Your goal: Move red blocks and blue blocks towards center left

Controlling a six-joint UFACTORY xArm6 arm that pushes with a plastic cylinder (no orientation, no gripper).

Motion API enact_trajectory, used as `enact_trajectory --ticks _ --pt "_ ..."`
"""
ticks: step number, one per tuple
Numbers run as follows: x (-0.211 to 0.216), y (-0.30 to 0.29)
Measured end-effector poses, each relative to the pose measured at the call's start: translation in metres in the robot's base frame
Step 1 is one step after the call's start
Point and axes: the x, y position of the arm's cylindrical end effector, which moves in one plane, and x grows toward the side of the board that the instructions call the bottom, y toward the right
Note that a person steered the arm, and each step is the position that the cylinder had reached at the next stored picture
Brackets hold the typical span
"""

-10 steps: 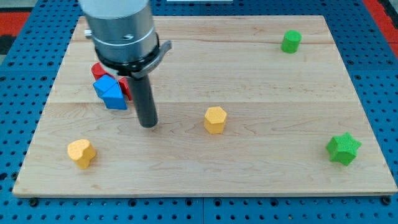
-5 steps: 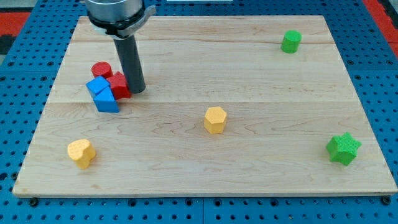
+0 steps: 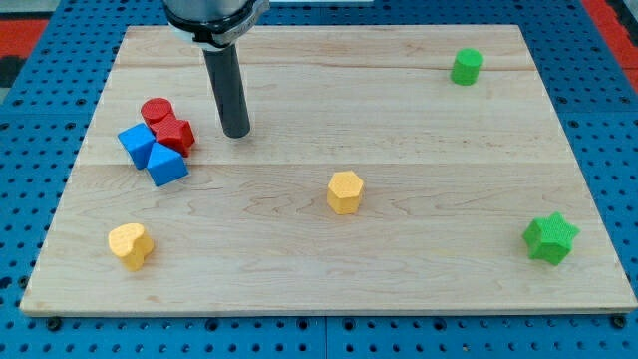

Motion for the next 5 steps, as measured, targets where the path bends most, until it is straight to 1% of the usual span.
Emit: enact_trajectory --ticks 1,2,3,4,5 --pt "0.057 0.001" --pt "0.105 -0.002" --pt "0.109 -0.015" --pt "0.078 -0.028" --pt "0.069 -0.042"
